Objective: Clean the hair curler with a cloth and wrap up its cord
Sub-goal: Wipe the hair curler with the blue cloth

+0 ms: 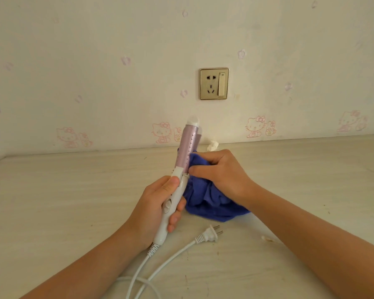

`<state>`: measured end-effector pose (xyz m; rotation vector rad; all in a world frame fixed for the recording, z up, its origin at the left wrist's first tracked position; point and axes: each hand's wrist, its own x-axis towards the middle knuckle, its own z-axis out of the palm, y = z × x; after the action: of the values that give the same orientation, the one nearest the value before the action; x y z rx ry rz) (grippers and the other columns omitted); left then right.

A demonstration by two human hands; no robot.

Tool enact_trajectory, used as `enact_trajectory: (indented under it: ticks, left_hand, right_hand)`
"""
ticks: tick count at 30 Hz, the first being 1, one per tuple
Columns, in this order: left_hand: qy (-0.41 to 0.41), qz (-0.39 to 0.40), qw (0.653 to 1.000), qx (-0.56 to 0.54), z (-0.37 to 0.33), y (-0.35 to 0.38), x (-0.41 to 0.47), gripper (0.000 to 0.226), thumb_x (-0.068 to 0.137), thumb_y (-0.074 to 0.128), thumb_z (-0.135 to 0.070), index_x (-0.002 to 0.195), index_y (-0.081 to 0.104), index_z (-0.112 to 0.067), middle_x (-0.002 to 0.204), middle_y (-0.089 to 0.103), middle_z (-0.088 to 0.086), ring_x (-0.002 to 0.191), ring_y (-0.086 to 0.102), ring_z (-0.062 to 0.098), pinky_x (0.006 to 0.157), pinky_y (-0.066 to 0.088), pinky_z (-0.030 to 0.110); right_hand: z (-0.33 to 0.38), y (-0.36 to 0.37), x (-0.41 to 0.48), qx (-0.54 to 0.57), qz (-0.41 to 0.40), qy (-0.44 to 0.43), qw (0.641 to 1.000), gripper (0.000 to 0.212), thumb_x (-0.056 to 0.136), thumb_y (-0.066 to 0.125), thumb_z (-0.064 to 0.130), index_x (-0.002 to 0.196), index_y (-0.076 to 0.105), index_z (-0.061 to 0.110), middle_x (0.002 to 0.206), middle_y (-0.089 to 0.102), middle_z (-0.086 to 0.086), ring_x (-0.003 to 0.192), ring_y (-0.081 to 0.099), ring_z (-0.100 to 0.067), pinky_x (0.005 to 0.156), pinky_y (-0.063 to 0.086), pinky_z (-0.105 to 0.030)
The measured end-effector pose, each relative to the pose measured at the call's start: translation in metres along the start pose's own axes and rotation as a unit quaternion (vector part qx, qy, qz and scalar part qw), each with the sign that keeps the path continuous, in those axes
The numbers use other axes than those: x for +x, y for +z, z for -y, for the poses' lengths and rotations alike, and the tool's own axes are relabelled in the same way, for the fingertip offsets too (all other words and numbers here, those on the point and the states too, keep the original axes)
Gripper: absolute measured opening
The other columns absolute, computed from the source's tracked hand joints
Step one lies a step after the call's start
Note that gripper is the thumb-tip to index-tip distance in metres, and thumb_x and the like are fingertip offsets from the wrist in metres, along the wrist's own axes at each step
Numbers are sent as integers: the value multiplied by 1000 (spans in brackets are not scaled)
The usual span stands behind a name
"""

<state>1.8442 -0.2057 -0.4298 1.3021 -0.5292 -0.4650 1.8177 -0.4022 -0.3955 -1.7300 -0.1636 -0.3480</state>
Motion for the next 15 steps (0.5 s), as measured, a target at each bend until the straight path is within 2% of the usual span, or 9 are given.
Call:
enact_trajectory:
  ticks: [4,8,10,12,13,15]
  left_hand:
    - [3,-7,1000,4,0,1,0,42,91,59,-46,94,55,-4,71,55,19,36,39,19,36,32,22]
    - [8,14,1000,14,-1,2,2,39,93,59,-46,94,58,-7,72,53,19,37,38,19,36,32,23]
    - [11,29,999,29,-1,2,1,40,92,62,-48,91,58,-8,72,52,19,37,39,19,37,33,22]
    - [12,33,999,40,-2,3,0,42,90,63,-49,89,57,-7,72,53,19,37,39,19,37,33,22]
    - [12,29,999,38,-2,3,0,43,91,62,-48,91,57,-5,72,53,19,37,39,19,37,33,22]
    - [9,12,1000,17,-1,1,1,48,92,60,-46,95,53,1,71,53,19,37,39,19,35,33,22]
  right_hand:
    - [-1,-5,1,33,13,-7,999,19,91,69,-3,102,81,6,96,82,-6,89,78,-21,81,61,-26]
    - [1,-3,1,15,-56,-43,997,20,91,70,2,103,82,12,96,82,4,90,77,-12,80,59,-24]
    - [6,-15,6,48,-132,-42,989,20,92,70,5,101,83,17,97,82,0,92,76,-13,84,60,-29]
    - [9,-23,7,71,-167,-31,983,19,92,70,6,97,83,18,91,79,-11,83,72,-18,83,59,-35]
    - [9,-20,6,63,-155,-23,986,16,91,70,6,95,83,15,87,76,-18,79,68,-20,81,59,-38]
    - [5,-6,1,37,-79,-6,996,14,89,71,3,93,83,10,87,76,-25,79,68,-22,80,60,-43]
